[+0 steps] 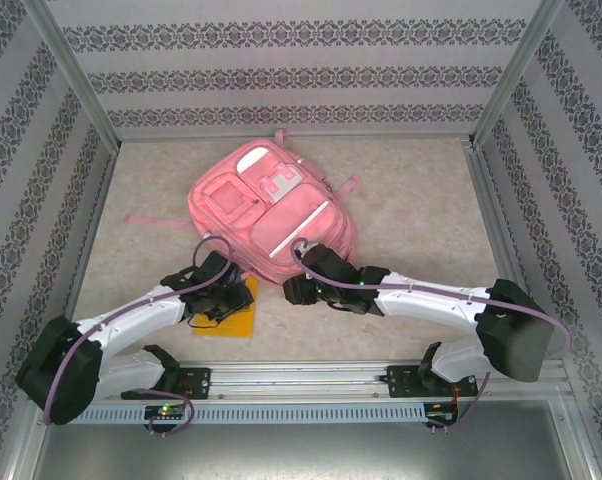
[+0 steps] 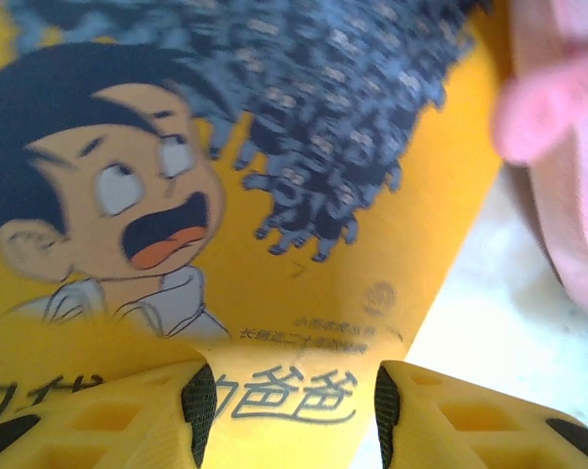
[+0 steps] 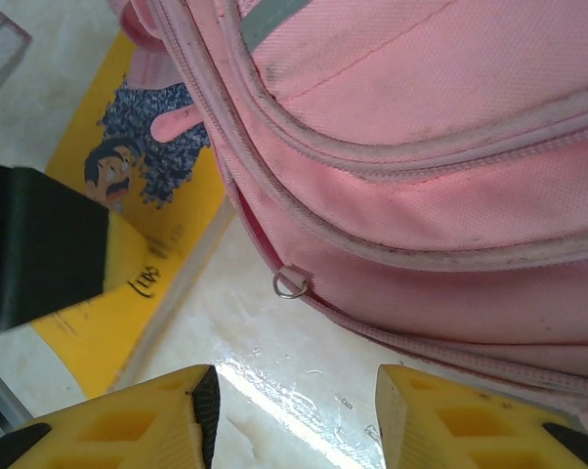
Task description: Pack the student bag
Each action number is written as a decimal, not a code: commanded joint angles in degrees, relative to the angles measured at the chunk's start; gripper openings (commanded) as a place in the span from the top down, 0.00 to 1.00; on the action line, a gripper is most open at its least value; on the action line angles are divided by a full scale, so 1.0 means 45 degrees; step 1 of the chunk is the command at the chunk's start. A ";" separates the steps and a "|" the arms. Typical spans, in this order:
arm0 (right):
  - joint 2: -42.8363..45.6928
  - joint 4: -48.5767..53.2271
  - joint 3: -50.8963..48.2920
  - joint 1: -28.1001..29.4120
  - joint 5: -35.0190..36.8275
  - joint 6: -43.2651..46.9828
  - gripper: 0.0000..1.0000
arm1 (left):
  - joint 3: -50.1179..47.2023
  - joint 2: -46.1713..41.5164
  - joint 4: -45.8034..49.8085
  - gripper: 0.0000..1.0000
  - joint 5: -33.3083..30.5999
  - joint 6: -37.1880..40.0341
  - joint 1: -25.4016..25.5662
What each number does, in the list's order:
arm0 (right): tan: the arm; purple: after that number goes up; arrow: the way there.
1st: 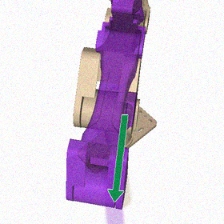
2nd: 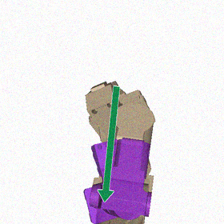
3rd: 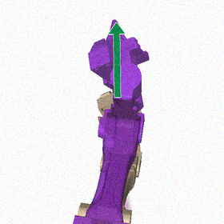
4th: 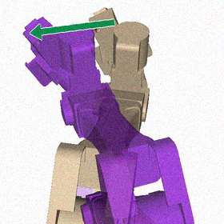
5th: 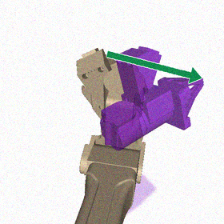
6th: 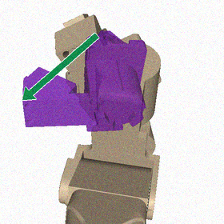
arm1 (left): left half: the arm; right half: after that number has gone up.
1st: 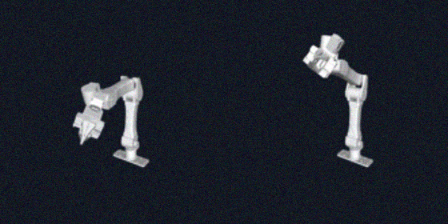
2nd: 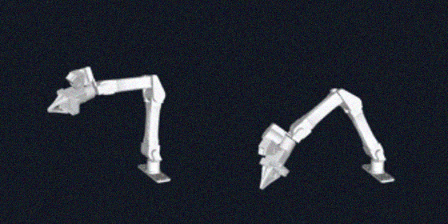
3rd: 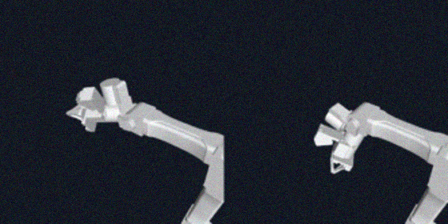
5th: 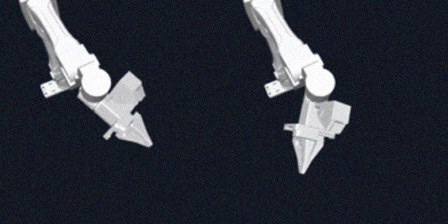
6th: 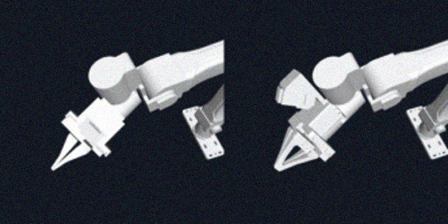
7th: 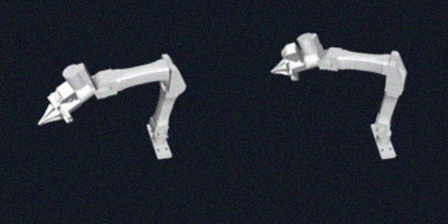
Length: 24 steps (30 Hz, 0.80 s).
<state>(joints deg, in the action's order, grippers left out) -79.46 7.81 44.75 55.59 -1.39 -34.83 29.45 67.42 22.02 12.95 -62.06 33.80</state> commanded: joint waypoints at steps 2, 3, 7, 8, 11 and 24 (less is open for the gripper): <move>-0.0021 0.0679 0.0403 -0.0297 -0.0220 0.0337 0.52 | -0.0178 0.0579 -0.2296 0.50 0.1762 -0.0118 0.1111; 0.0033 0.0728 0.0356 -0.0356 -0.0248 0.0298 0.53 | 0.0004 0.0531 -0.2055 0.50 0.1799 0.0101 0.1158; 0.0226 0.0620 0.0206 -0.0479 -0.0842 0.0220 0.55 | 0.0389 -0.0789 -0.0438 0.48 0.1292 0.1226 0.1161; 0.0171 0.0616 0.0227 -0.0479 -0.1232 0.0239 0.55 | 0.0327 -0.1308 -0.0181 0.48 0.1118 0.1491 0.1141; -0.0302 0.0629 0.0432 -0.0430 -0.2107 0.0204 0.56 | 0.0049 -0.2827 0.0675 0.47 0.0169 0.1687 0.0999; -0.4018 -0.0050 0.2309 0.0497 -0.2161 -0.1957 0.52 | -0.1345 -0.4115 0.2216 0.48 -0.2544 0.1998 -0.1684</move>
<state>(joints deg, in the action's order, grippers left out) -95.70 8.43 52.97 57.63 -11.46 -40.23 25.45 50.35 31.05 3.68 -54.61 28.27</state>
